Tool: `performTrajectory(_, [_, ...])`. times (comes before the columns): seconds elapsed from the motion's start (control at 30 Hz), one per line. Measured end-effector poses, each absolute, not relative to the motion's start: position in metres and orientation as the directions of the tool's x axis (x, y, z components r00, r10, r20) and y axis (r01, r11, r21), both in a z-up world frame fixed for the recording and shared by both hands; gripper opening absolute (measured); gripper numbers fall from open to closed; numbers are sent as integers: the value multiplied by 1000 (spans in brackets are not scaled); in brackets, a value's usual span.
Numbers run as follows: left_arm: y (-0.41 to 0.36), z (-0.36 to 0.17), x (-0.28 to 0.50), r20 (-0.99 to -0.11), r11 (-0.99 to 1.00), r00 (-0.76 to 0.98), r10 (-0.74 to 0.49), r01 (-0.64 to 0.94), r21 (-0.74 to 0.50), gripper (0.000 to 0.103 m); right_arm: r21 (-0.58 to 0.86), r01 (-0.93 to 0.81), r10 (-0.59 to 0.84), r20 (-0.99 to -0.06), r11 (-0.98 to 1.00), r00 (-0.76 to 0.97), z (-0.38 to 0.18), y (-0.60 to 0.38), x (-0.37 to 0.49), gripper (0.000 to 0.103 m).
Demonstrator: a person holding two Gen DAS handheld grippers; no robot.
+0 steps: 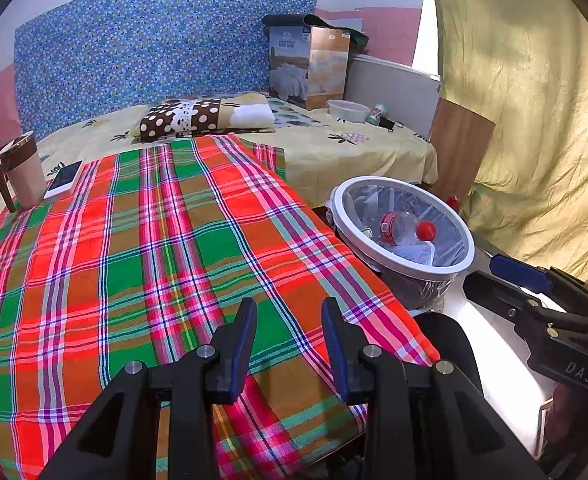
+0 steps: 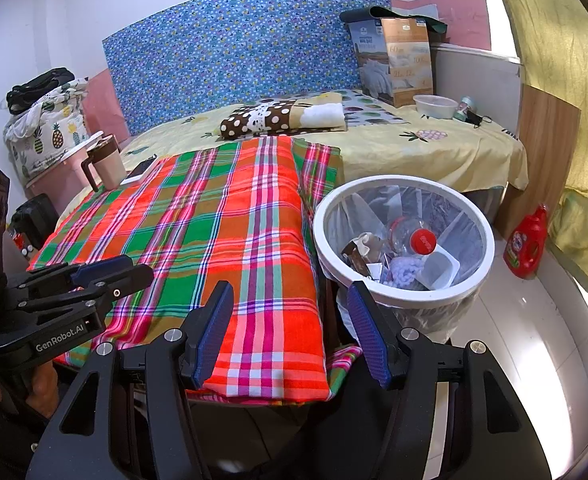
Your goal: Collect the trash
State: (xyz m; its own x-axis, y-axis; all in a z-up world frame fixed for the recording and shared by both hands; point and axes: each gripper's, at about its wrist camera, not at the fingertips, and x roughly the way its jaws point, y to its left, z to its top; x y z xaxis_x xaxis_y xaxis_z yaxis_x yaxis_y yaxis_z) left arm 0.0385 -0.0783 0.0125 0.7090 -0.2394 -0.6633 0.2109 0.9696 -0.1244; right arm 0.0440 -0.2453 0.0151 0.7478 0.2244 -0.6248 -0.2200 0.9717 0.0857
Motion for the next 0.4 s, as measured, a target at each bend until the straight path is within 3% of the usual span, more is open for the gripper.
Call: performTrajectory(0.4, [-80,12,41,-669,974,709,-223,196,-117,33,87,-222,226,-626,971,746,13,-245,43,61])
